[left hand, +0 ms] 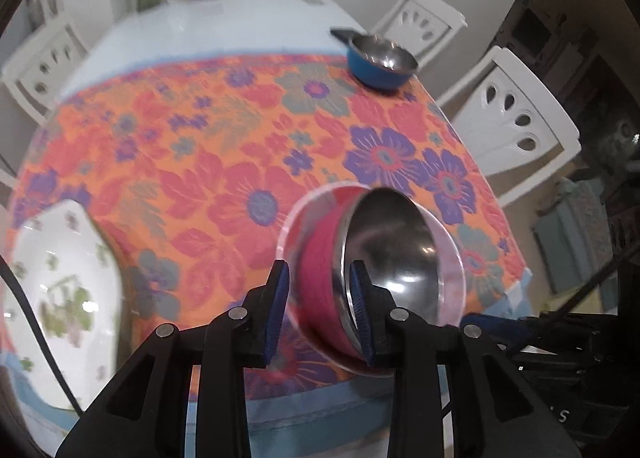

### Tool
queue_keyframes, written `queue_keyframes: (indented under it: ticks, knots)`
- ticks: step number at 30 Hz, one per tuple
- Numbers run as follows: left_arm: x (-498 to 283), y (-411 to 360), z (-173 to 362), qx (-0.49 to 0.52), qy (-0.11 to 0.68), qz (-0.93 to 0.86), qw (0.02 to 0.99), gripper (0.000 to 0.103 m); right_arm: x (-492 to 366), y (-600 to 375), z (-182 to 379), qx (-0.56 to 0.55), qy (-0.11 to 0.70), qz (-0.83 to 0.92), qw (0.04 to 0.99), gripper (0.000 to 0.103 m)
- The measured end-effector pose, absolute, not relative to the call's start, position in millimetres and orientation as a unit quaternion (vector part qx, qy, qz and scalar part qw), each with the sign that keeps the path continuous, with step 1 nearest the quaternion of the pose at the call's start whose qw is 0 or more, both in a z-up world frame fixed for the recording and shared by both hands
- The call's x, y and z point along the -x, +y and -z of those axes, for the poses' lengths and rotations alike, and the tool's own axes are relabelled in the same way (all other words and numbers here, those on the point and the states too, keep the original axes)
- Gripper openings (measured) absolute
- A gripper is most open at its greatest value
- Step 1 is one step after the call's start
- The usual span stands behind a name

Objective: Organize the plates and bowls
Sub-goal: 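Carry the red steel bowl over the pink bowl and lower it inside, then open both grippers and move them to the blue steel bowl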

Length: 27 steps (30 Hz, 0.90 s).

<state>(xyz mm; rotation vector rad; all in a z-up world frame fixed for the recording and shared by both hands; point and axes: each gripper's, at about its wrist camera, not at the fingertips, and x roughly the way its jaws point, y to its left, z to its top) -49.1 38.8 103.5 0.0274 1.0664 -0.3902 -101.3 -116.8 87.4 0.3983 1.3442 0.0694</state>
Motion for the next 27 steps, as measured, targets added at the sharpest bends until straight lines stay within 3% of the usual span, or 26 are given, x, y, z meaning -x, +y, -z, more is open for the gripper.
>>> queue_keyframes:
  ticks: [9,27]
  knots:
    - [43.1,54.5,-81.3,-0.008,0.537,0.154,0.829,0.03,101.4,-118.5,-87.4,-0.201,0.623,-0.043,0.754,0.03]
    - [-8.7,47.1,-152.3,0.054,0.488,0.201,0.848,0.03,53.6,-154.8,-166.3,-0.246,0.547,-0.066,0.797,0.03]
